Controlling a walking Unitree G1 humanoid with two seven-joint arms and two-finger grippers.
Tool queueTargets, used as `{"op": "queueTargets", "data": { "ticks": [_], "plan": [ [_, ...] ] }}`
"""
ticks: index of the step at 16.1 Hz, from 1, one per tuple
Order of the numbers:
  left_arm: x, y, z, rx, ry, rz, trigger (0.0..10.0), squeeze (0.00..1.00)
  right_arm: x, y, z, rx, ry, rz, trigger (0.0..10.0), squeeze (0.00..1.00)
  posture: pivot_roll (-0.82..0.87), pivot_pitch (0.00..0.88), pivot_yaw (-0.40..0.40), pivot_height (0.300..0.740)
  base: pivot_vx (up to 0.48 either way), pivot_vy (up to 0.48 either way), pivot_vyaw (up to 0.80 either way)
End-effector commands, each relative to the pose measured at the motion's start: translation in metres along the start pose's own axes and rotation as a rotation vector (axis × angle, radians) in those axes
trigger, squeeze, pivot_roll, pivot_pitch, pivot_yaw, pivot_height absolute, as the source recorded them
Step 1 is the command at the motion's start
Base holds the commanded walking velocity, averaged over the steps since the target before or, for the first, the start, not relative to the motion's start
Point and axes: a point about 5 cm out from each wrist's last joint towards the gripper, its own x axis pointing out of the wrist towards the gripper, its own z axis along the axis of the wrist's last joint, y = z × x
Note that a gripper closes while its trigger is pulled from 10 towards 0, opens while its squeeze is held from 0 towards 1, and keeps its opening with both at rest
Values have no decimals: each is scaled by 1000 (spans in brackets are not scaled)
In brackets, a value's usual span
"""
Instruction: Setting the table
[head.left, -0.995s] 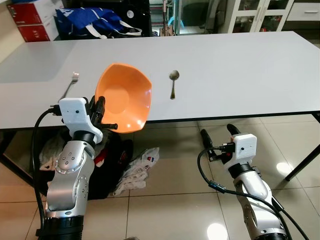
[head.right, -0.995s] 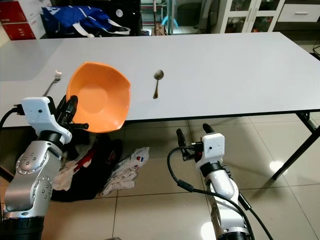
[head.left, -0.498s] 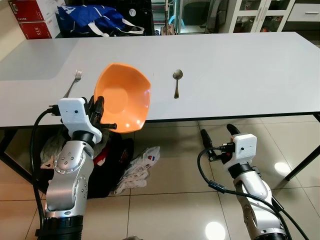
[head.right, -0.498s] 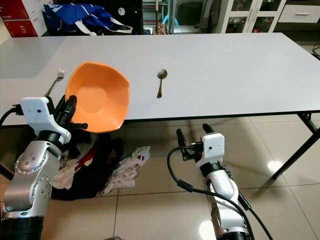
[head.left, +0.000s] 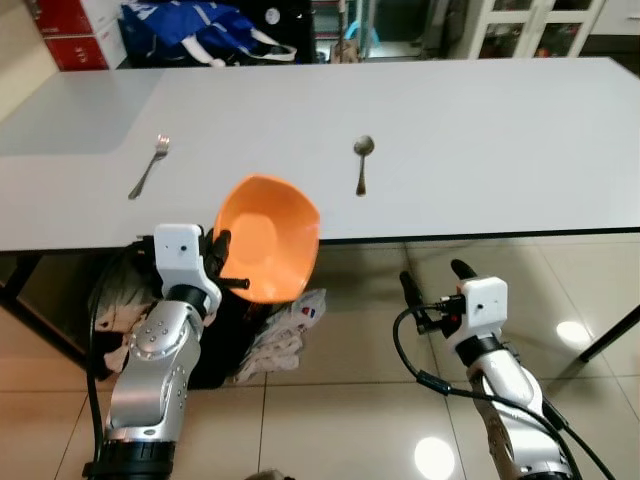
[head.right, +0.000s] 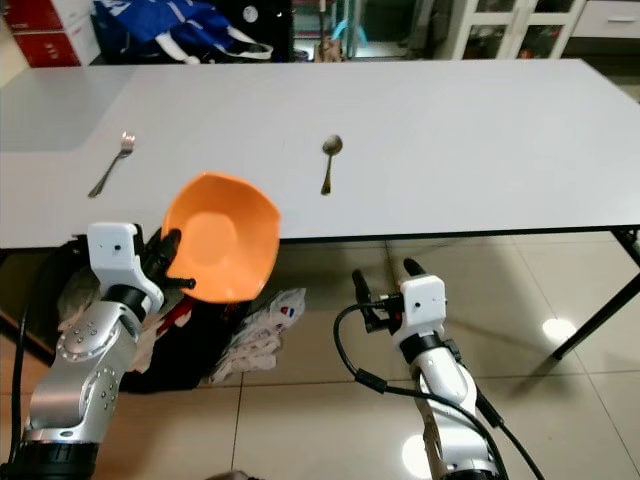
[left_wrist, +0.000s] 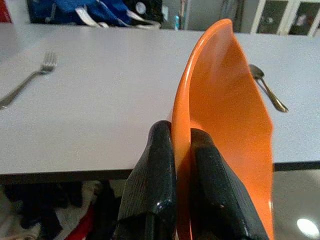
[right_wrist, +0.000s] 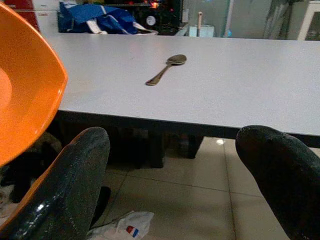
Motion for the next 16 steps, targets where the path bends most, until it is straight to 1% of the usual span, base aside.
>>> {"op": "queueTargets", "data": {
  "ticks": [1, 3, 5, 6, 9, 11, 16],
  "plan": [
    [1, 2, 17, 20, -80, 5, 0, 0, 0, -1, -1, -6, -2, 1, 10000, 0, -100, 0, 57, 736, 0, 0, 0],
    [7, 5, 29, 33, -122, 9, 0, 0, 0, -1, 0, -7, -4, 6, 10000, 0, -100, 0, 57, 736, 0, 0, 0],
    [13, 5, 41, 33, -168, -2, 0, 0, 0, -1, -1, -7, -7, 6, 10000, 0, -104, 0, 58, 736, 433, 0, 0],
    [15, 2, 46, 24, -185, -14, 0, 0, 0, -1, -1, -7, -8, 5, 10000, 0, -105, 0, 58, 736, 446, 0, 0],
    [18, 1, 54, 18, -205, -21, 0, 0, 0, -1, -1, -7, -9, 3, 10000, 0, -108, 0, 57, 736, 446, 0, 0],
    [26, 8, 54, 14, -187, 0, 0, 0, 0, -1, -1, -8, -9, 4, 10000, 0, -110, 0, 56, 736, 446, 0, 0],
    [34, 14, 62, -18, -201, 28, 0, 0, -1, -1, -1, -9, -6, 0, 10000, 0, -117, 0, 61, 736, 446, 0, 0]
  ]
}}
